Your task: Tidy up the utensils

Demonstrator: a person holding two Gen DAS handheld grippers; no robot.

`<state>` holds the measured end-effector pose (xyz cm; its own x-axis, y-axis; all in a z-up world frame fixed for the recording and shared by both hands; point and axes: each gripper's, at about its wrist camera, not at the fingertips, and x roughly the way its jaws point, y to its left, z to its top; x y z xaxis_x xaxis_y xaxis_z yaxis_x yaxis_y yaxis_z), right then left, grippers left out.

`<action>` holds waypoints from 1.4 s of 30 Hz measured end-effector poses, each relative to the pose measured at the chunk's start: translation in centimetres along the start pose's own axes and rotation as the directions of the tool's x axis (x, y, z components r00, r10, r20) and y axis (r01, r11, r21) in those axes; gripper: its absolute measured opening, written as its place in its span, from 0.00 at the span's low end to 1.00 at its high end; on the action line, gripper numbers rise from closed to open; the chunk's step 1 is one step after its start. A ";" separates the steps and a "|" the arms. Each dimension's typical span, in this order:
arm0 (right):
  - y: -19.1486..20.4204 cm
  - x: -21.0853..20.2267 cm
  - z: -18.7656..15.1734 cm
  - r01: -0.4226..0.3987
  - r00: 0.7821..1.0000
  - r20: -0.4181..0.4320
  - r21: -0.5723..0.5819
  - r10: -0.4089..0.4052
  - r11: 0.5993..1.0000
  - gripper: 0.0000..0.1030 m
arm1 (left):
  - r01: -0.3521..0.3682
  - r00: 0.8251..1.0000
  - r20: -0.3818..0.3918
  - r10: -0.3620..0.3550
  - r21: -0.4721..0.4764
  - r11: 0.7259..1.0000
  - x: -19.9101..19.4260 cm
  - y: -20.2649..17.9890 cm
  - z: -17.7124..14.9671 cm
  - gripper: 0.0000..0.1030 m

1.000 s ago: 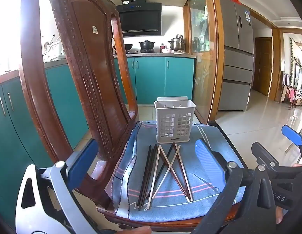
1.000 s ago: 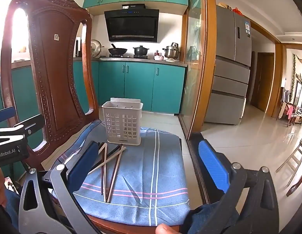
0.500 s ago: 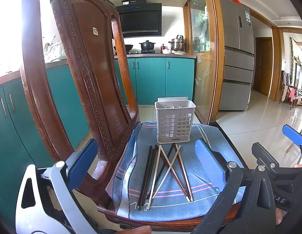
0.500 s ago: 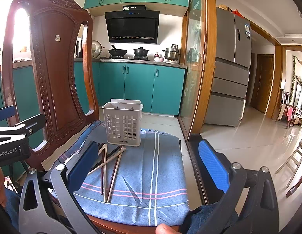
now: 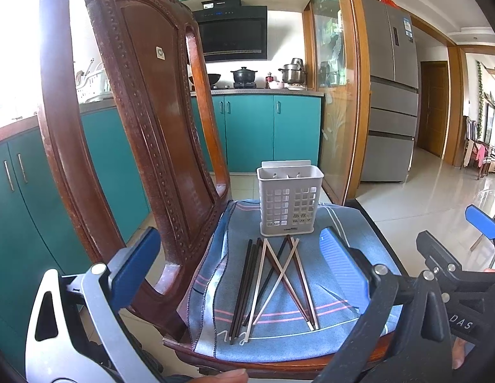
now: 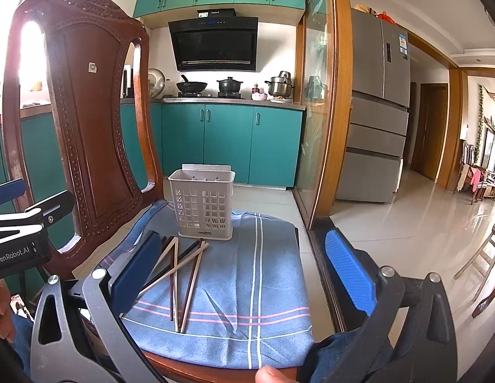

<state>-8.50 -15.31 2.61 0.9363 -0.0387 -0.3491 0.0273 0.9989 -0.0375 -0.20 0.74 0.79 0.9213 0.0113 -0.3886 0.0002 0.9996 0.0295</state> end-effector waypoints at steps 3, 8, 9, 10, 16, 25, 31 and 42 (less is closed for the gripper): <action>0.0 0.0 0.0 0.000 1.000 0.000 0.001 0.000 1.000 0.97 | 0.000 1.000 0.002 0.000 0.000 1.000 0.0 0.0 0.0 0.97; 0.0 -0.1 -0.1 -0.001 1.000 0.001 0.000 0.001 1.000 0.97 | -0.002 1.000 0.005 0.002 0.002 1.000 -0.2 -0.1 0.0 0.97; 0.0 -0.1 -0.1 -0.001 1.000 0.002 0.000 0.001 1.000 0.97 | -0.001 1.000 0.005 0.001 0.002 1.000 -0.2 -0.1 0.0 0.97; 0.1 -0.1 0.0 -0.001 1.000 0.002 0.000 0.001 1.000 0.97 | -0.001 1.000 0.005 0.001 0.002 1.000 -0.2 -0.1 0.0 0.97; 0.1 -0.4 -0.1 0.001 1.000 0.007 0.000 -0.001 1.000 0.97 | -0.001 1.000 0.012 0.001 0.006 1.000 -0.3 -0.1 -0.1 0.97; 0.0 -0.6 -0.1 0.003 1.000 0.011 0.003 -0.003 1.000 0.97 | -0.002 1.000 0.014 0.001 0.008 1.000 -0.3 -0.1 -0.1 0.97; -0.1 -0.7 -0.1 0.001 1.000 0.012 0.005 -0.001 1.000 0.97 | -0.003 1.000 0.018 0.003 0.007 1.000 -0.5 -0.3 -0.2 0.97; -0.2 -1.0 0.0 0.000 1.000 0.016 0.007 0.000 1.000 0.97 | -0.004 1.000 0.022 0.004 0.008 1.000 -0.6 -0.3 -0.2 0.97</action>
<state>-9.46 -15.47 2.99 0.9419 -0.0381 -0.3337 0.0297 0.9991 -0.0304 -0.87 0.42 0.81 0.9295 0.0148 -0.3685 -0.0005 0.9992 0.0388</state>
